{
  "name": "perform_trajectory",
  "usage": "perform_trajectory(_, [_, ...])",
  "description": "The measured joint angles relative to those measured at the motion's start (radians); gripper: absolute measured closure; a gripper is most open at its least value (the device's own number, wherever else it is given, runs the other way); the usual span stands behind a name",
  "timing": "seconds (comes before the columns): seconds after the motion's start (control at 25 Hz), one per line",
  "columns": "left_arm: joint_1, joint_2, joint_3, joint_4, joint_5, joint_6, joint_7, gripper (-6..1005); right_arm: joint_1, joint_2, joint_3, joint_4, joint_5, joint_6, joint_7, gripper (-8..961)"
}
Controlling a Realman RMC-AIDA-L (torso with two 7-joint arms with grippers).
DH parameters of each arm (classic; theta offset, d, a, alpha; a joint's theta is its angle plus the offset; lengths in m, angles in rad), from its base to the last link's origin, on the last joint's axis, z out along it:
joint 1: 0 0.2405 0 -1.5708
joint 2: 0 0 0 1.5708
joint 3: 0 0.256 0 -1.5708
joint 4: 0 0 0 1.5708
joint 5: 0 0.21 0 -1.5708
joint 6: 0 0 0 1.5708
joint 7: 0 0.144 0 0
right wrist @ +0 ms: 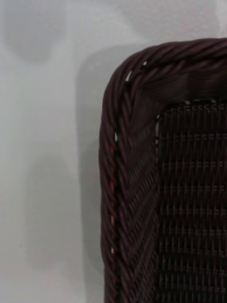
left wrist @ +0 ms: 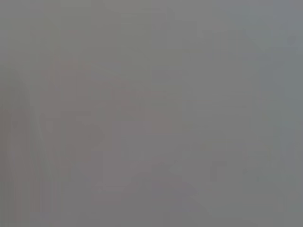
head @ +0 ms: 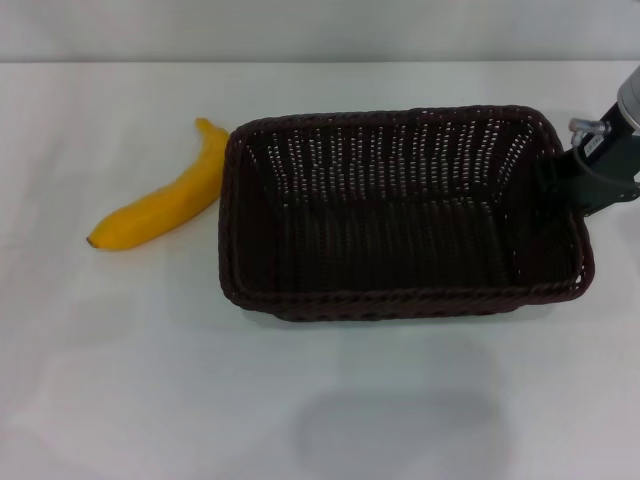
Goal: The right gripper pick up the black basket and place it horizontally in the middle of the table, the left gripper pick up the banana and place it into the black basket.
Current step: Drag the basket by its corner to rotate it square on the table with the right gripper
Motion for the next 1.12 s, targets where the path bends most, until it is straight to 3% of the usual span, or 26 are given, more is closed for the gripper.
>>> perform_trajectory(0.2, [-0.003, 0.004, 0.000, -0.003, 0.001, 0.007, -0.001, 123, 0.000, -0.002, 0.010, 0.015, 0.031, -0.005, -0.003, 826])
perform_trajectory(0.6, [0.000, 0.000, 0.000, 0.000, 0.002, 0.008, 0.000, 123, -0.025, -0.005, 0.033, -0.024, 0.085, 0.021, -0.006, 681])
perform_trajectory(0.96, [0.009, -0.005, 0.002, -0.002, 0.001, 0.002, 0.003, 124, -0.040, -0.022, 0.058, -0.161, 0.085, 0.133, 0.039, 561])
perform_trajectory(1.12, [0.016, -0.009, 0.005, -0.005, 0.004, 0.013, 0.004, 124, -0.063, -0.036, 0.060, -0.243, 0.089, 0.155, 0.047, 561])
